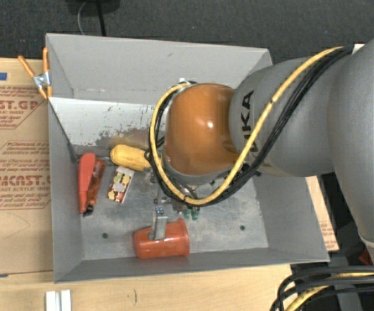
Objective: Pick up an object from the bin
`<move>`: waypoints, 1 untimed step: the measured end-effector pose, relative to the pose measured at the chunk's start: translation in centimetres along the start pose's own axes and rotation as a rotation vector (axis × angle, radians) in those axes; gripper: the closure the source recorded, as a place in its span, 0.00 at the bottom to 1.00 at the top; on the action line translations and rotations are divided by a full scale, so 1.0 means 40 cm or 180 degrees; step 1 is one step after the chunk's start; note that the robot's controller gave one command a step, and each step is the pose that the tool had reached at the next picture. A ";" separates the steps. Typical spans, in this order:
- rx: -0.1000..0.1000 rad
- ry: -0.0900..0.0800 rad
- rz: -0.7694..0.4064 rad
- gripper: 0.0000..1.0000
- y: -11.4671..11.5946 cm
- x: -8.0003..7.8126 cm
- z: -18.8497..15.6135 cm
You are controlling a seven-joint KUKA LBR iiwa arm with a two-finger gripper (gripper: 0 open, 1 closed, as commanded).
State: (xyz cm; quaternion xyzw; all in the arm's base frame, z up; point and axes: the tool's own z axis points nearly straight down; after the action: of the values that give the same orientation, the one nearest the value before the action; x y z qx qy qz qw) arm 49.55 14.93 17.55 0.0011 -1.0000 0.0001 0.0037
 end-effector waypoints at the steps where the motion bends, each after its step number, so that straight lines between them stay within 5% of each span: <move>1: -0.0004 -0.0023 0.0004 0.00 -0.002 -0.005 -0.011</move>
Offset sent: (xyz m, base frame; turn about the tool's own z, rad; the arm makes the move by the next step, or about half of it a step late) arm -0.0124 -0.0715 -0.0805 -0.1351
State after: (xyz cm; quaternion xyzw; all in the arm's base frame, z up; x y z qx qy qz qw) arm 49.74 14.87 17.97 0.0005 -1.0000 -0.0006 0.0001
